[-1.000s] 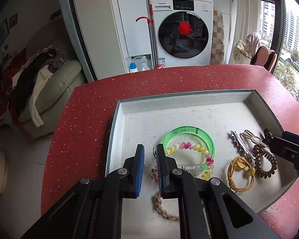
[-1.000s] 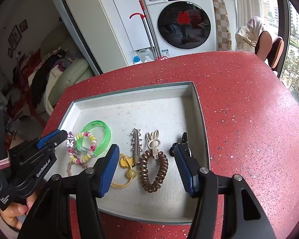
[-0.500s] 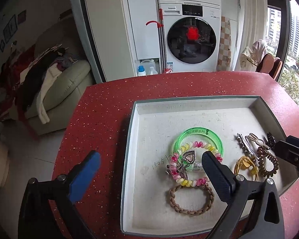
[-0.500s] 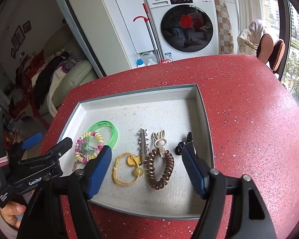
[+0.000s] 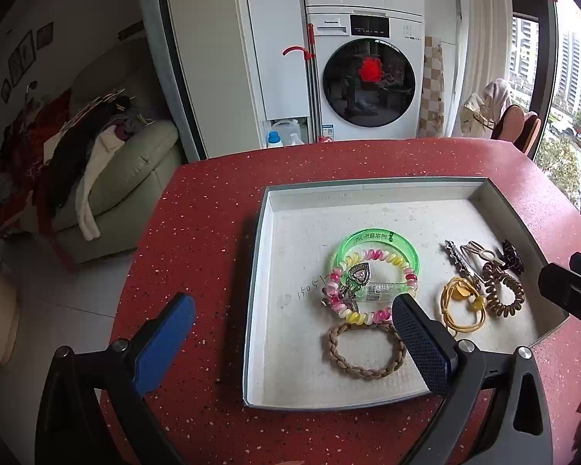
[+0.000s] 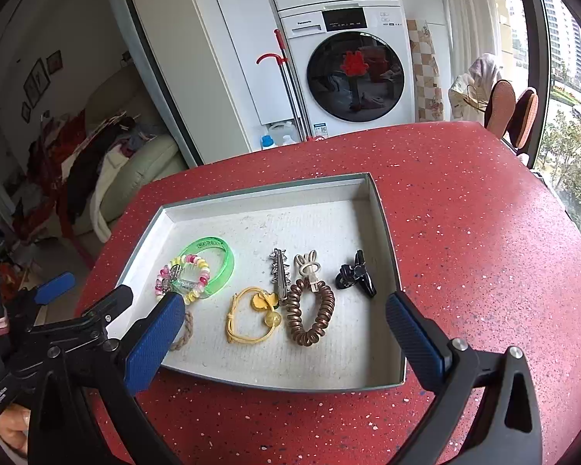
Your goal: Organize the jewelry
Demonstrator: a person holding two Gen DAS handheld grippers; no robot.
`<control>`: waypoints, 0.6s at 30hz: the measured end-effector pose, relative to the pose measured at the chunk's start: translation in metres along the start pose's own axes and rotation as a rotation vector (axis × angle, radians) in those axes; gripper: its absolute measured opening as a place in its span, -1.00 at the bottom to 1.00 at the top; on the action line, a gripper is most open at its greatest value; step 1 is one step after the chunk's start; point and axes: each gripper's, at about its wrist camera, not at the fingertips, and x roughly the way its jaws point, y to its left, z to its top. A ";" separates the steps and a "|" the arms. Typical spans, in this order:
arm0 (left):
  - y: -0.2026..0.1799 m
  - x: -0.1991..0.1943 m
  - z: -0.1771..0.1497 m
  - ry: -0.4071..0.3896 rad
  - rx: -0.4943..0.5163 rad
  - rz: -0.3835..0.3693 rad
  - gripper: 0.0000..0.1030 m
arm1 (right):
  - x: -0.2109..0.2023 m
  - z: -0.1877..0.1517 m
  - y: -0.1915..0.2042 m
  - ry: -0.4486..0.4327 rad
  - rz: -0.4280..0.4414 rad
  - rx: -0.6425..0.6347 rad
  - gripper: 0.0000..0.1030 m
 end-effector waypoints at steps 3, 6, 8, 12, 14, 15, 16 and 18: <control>0.002 -0.011 -0.007 -0.012 -0.023 -0.003 1.00 | -0.005 -0.010 0.005 -0.003 -0.022 -0.020 1.00; 0.004 -0.022 -0.017 -0.028 -0.046 -0.005 1.00 | -0.011 -0.022 0.009 -0.016 -0.051 -0.047 1.00; 0.004 -0.028 -0.024 -0.039 -0.051 -0.001 1.00 | -0.015 -0.029 0.011 -0.024 -0.072 -0.060 1.00; 0.002 -0.035 -0.038 -0.050 -0.053 0.014 1.00 | -0.021 -0.039 0.012 -0.039 -0.105 -0.069 1.00; 0.001 -0.038 -0.044 -0.051 -0.060 0.017 1.00 | -0.025 -0.043 0.011 -0.051 -0.131 -0.074 1.00; 0.002 -0.039 -0.046 -0.052 -0.063 0.018 1.00 | -0.027 -0.045 0.011 -0.057 -0.140 -0.074 1.00; 0.001 -0.040 -0.050 -0.054 -0.066 0.021 1.00 | -0.028 -0.047 0.011 -0.062 -0.148 -0.074 1.00; 0.000 -0.043 -0.054 -0.059 -0.067 0.028 1.00 | -0.031 -0.051 0.011 -0.069 -0.168 -0.079 1.00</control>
